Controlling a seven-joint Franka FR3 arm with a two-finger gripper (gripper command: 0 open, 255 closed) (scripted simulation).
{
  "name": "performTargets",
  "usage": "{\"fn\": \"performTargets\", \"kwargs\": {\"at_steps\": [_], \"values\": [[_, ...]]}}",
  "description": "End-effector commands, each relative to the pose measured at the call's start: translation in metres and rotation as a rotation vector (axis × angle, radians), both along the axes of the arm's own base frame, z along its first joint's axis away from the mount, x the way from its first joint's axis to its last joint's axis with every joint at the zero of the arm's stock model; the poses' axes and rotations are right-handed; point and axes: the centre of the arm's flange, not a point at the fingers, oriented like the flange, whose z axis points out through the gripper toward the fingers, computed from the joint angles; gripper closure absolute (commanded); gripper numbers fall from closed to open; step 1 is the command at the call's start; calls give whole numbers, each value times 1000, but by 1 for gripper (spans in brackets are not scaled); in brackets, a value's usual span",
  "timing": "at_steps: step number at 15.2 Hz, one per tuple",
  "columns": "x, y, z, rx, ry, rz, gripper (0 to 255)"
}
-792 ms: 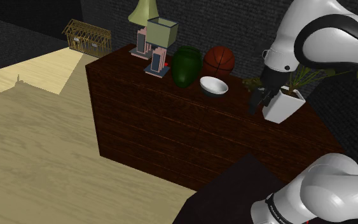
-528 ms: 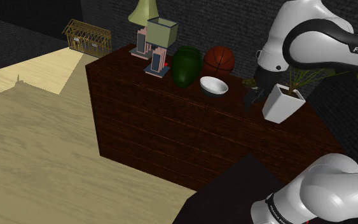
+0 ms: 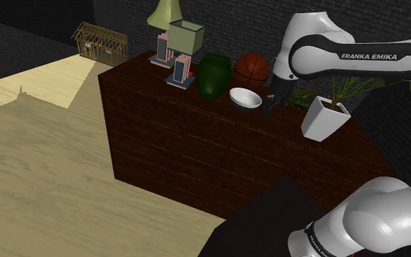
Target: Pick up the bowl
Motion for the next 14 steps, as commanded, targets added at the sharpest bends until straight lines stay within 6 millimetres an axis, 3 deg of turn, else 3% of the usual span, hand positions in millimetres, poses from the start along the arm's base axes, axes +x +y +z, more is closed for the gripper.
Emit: {"fn": "performTargets", "kwargs": {"at_steps": [1,14], "values": [[23,-8,-10,-11,-8,9,0],[168,-55,-64,-79,-53,63,0]]}}
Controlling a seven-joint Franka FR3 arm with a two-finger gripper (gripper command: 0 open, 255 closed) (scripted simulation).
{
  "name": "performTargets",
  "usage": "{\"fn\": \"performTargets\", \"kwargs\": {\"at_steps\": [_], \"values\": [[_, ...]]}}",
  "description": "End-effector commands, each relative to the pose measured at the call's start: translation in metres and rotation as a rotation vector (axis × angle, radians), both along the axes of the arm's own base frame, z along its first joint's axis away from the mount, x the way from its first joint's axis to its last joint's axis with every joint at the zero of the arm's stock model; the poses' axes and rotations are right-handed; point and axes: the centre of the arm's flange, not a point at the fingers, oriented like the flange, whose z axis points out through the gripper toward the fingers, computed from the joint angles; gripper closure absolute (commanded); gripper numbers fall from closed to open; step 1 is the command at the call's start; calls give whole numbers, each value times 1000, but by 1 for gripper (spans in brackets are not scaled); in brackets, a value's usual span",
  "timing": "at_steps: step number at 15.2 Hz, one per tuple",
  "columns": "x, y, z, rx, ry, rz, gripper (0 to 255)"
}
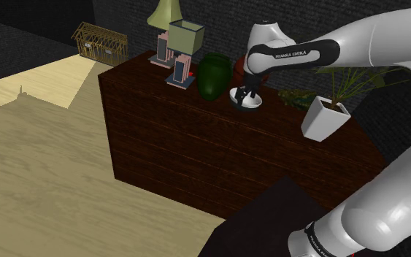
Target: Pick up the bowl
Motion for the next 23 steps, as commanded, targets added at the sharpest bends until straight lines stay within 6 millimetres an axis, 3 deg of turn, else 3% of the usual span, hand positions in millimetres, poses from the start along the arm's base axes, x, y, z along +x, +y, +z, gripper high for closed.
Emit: {"fn": "performTargets", "kwargs": {"at_steps": [1,6,13,16,17,23], "values": [[21,-9,-9,-11,-6,9,0],[78,-26,-27,-37,-23,30,0],[78,-26,-64,-37,-23,30,0],[78,-26,-67,-37,-23,30,0],[78,-25,-67,-37,-23,30,255],[78,-25,-67,-37,-23,30,255]]}}
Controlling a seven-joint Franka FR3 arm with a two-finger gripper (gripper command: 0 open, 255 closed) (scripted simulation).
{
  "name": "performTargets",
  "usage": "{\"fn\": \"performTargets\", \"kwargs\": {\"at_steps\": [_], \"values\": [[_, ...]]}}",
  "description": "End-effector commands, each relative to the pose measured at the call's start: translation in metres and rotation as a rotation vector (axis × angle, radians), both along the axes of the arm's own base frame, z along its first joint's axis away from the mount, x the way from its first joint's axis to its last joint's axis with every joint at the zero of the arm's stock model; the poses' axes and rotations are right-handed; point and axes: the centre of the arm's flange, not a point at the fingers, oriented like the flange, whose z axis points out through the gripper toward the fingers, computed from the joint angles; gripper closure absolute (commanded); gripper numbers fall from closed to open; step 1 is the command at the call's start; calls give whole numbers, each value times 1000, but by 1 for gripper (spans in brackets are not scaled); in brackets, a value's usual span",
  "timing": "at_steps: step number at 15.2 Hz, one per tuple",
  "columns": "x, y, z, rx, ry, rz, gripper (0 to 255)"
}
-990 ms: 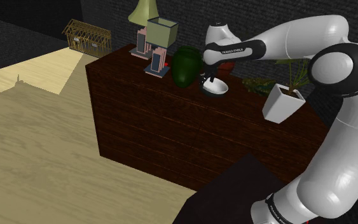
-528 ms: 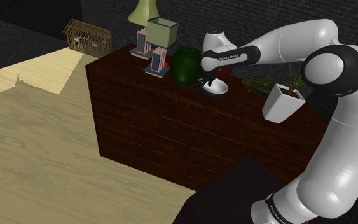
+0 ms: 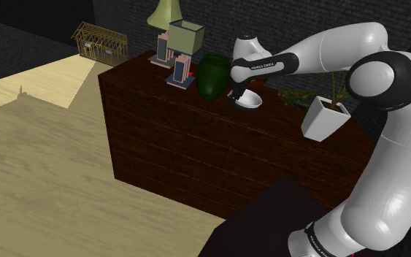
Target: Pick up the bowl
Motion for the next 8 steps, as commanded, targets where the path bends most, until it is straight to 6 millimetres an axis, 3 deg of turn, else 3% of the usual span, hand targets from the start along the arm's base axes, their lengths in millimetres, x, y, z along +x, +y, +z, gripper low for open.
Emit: {"fn": "performTargets", "kwargs": {"at_steps": [1,3,8], "values": [[0,0,0,0,1,0,255],[0,0,0,0,1,0,255],[0,0,26,0,1,0,255]]}}
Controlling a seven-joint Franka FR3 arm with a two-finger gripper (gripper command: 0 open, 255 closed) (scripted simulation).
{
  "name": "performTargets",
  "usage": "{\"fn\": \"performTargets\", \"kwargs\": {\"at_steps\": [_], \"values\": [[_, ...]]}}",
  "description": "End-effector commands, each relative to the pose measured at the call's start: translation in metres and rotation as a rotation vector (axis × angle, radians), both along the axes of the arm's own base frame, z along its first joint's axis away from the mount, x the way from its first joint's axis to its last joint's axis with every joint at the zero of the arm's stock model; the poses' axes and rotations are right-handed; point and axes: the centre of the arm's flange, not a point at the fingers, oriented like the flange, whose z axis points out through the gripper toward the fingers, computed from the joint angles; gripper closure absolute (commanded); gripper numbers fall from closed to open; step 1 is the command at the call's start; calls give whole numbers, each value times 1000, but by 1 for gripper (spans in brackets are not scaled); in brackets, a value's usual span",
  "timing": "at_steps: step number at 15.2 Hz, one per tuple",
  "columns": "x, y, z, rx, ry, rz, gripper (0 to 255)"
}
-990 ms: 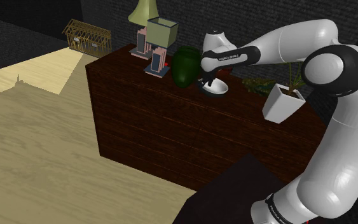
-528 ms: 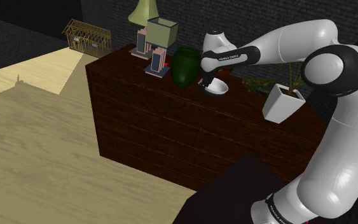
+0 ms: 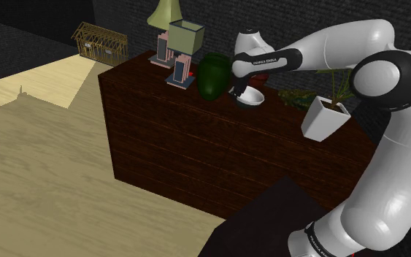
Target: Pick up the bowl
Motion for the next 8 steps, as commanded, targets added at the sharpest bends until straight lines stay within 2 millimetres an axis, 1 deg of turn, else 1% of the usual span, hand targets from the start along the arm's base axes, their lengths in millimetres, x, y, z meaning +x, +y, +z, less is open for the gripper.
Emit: {"fn": "performTargets", "kwargs": {"at_steps": [1,8], "values": [[0,1,11,0,0,0,255],[0,1,48,0,0,0,255]]}}
